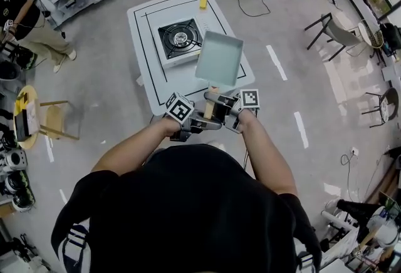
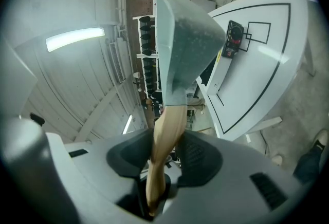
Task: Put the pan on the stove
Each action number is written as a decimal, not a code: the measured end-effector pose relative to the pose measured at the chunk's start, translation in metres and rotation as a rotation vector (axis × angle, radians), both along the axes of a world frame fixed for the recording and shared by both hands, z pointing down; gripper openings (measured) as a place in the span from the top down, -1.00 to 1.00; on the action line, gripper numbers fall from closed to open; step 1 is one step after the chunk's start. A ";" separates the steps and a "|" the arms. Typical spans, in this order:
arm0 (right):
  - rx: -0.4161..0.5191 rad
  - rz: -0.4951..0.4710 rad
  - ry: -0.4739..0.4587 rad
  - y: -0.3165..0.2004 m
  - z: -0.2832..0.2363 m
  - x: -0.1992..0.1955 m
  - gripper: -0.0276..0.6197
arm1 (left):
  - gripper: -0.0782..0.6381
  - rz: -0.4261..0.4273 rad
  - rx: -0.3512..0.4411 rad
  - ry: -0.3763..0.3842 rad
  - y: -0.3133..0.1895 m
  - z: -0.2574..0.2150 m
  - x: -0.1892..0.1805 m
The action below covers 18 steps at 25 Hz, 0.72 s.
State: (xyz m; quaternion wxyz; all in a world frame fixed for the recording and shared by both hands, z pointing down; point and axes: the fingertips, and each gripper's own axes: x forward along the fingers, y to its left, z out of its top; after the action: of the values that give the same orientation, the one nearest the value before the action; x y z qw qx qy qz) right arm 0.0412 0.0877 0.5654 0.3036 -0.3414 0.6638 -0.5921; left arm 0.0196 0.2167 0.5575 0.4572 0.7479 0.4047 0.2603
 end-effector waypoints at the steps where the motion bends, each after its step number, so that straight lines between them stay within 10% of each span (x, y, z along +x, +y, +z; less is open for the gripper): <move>1: 0.001 -0.006 -0.005 0.001 0.000 0.003 0.49 | 0.54 -0.005 0.005 -0.002 0.001 0.000 0.004; 18: -0.008 -0.151 0.004 0.025 0.002 0.025 0.49 | 0.54 -0.132 0.008 0.004 0.026 0.004 0.043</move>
State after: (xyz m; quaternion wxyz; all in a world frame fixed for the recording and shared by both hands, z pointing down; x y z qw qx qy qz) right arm 0.0667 0.1130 0.5678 0.2552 -0.2927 0.6861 -0.6152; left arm 0.0630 0.2423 0.5620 0.4694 0.7755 0.3543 0.2297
